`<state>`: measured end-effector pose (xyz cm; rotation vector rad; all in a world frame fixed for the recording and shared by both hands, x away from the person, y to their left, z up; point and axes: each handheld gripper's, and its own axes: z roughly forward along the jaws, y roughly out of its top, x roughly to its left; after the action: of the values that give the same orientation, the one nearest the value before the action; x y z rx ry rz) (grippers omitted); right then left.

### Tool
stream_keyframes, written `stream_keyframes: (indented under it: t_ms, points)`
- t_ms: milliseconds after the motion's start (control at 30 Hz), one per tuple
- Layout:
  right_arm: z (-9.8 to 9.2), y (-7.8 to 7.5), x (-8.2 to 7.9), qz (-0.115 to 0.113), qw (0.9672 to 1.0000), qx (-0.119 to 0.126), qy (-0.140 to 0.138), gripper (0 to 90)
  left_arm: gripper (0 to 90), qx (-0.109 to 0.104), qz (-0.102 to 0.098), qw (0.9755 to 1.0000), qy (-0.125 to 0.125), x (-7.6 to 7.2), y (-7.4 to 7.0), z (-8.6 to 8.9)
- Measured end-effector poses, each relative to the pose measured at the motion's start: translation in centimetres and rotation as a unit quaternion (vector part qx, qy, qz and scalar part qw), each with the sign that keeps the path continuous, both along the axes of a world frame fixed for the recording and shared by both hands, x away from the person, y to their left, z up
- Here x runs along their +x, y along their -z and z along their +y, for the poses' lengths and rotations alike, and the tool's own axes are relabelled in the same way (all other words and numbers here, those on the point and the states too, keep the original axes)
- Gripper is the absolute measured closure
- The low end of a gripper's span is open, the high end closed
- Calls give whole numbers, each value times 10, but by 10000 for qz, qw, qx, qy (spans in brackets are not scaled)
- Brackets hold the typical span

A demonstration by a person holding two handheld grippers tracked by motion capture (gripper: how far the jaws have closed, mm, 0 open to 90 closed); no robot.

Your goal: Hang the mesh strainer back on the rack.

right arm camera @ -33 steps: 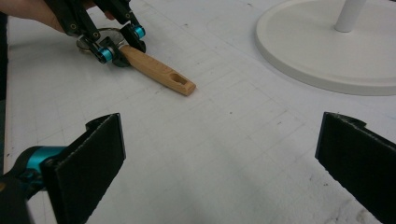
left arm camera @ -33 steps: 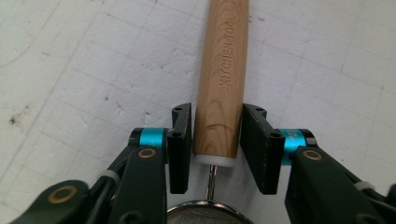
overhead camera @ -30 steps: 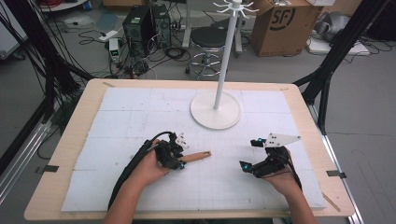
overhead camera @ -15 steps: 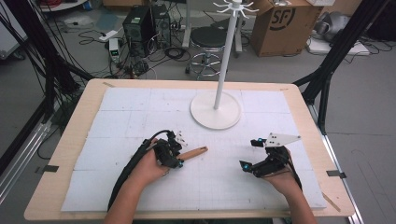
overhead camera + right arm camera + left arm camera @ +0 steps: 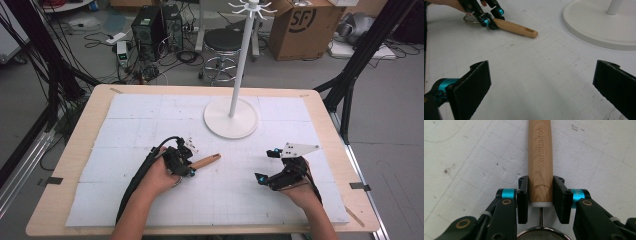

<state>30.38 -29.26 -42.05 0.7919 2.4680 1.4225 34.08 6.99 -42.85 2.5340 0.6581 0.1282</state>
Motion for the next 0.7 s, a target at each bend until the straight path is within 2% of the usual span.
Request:
stream_keyframes:
  t_ms: [167, 267, 333, 400, 467, 567, 700]
  points:
    - [0, 0, 0, 19, 10000, 6, -1, 5, 687, -77, 10, 10000, -38, 0, 0, 2]
    - [-1, 0, 0, 20, 10000, 13, 7, 5, 688, -314, 14, 9995, -23, -1, -3, 6]
    - [-1, 0, 0, 7, 10000, 24, 1, 5, 688, -568, 1, 9984, -44, -1, -9, 9]
    - [-2, -1, 0, 2, 10000, 30, 6, 5, 688, -862, -26, 9963, -49, -2, -15, 12]
    - [-2, -1, 0, 5, 10000, 33, 5, 5, 688, -1248, -51, 9921, -88, -3, -21, 16]
    - [-1, -1, 0, 4, 10000, 32, 1, 5, 688, -1590, -114, 9871, -109, -5, -29, 22]
    - [-1, -1, 0, -14, 10000, 23, -4, 5, 688, -2016, -168, 9793, -94, -6, -36, 28]
